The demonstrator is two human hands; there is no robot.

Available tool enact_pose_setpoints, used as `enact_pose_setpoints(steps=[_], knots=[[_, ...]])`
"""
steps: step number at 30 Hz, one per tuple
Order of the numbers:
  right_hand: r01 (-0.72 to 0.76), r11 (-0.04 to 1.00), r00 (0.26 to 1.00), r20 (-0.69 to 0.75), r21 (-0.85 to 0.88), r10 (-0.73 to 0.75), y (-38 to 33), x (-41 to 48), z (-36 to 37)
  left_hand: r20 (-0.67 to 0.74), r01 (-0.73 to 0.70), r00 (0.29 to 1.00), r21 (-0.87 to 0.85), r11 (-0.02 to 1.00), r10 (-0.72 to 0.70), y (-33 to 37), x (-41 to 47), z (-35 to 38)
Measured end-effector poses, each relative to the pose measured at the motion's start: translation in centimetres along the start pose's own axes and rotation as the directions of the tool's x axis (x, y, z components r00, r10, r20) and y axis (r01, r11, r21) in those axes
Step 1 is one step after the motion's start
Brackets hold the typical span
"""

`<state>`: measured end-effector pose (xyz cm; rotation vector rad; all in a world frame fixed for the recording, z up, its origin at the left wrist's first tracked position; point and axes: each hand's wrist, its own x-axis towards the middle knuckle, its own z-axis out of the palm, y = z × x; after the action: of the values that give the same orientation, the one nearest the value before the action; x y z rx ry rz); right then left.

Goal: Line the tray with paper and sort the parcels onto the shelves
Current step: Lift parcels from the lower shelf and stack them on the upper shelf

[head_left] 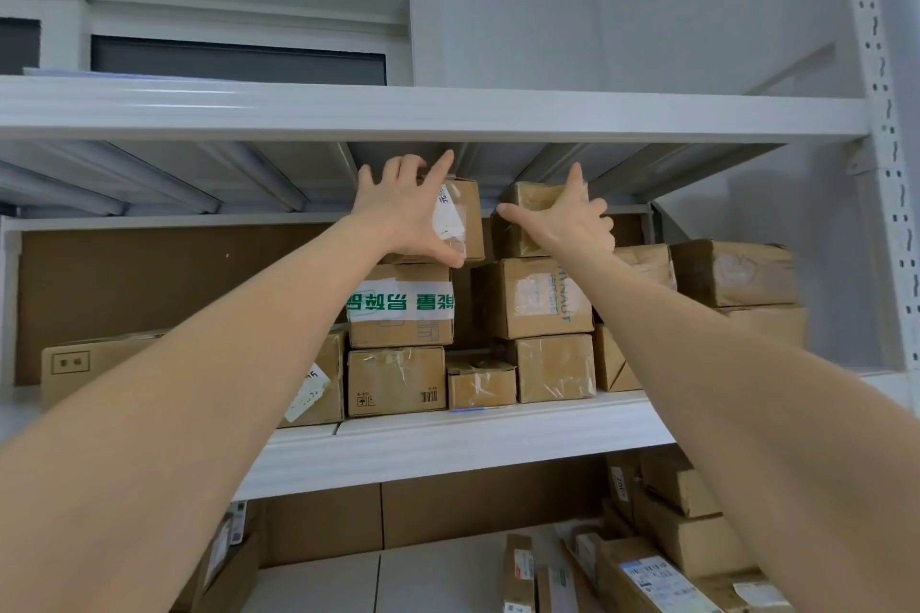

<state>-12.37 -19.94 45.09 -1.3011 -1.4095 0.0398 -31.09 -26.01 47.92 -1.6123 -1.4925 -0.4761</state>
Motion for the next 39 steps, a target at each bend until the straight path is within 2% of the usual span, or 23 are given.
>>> enact_pose_setpoints(steps=[3, 6, 10, 14, 26, 30, 33, 35, 37, 39], knots=[[0.020, 0.997, 1.000, 0.012, -0.077, -0.019, -0.2, -0.2, 0.6, -0.003, -0.040, 0.999, 0.097, 0.994, 0.041, 0.2, -0.2, 0.0], [0.009, 0.998, 1.000, 0.024, -0.066, -0.008, -0.4, -0.2, 0.7, -0.020, -0.050, 0.998, 0.112, 0.992, 0.052, -0.1, -0.3, 0.2], [0.030, 1.000, 1.000, 0.002, 0.009, -0.030, -0.9, 0.0, 0.8, -0.031, -0.042, 0.999, 0.028, 0.999, 0.043, -1.4, -0.4, 0.8], [0.052, 0.999, 0.999, -0.001, -0.006, -0.052, -1.0, -0.4, 1.6, -0.006, 0.000, 1.000, -0.060, 0.998, 0.000, -2.5, -0.7, 1.8], [-0.013, 1.000, 1.000, -0.023, 0.005, 0.013, -0.8, -0.9, 2.6, -0.001, 0.070, 0.998, -0.047, 0.996, -0.070, -2.7, -1.2, 3.0], [-0.027, 1.000, 0.999, -0.034, -0.003, 0.027, -0.7, -1.4, 2.5, -0.026, 0.153, 0.987, -0.208, 0.966, -0.162, -2.4, -1.8, 2.8], [-0.045, 0.999, 0.998, -0.035, -0.016, 0.045, -0.3, -1.8, 2.6, -0.012, 0.251, 0.956, -0.490, 0.835, -0.294, -2.3, -2.3, 3.1], [-0.068, 0.998, 0.997, -0.027, -0.018, 0.067, 0.1, -2.1, 2.7, 0.060, 0.334, 0.912, -0.686, 0.647, -0.406, -2.4, -2.9, 3.3], [-0.089, 0.996, 0.996, -0.008, -0.022, 0.089, 0.4, -2.4, 2.7, 0.188, 0.427, 0.855, -0.783, 0.451, -0.483, -2.6, -3.5, 3.6], [-0.100, 0.995, 0.995, 0.004, -0.025, 0.100, 0.7, -2.7, 2.8, 0.345, 0.519, 0.812, -0.796, 0.312, -0.471, -2.8, -4.3, 4.0]])
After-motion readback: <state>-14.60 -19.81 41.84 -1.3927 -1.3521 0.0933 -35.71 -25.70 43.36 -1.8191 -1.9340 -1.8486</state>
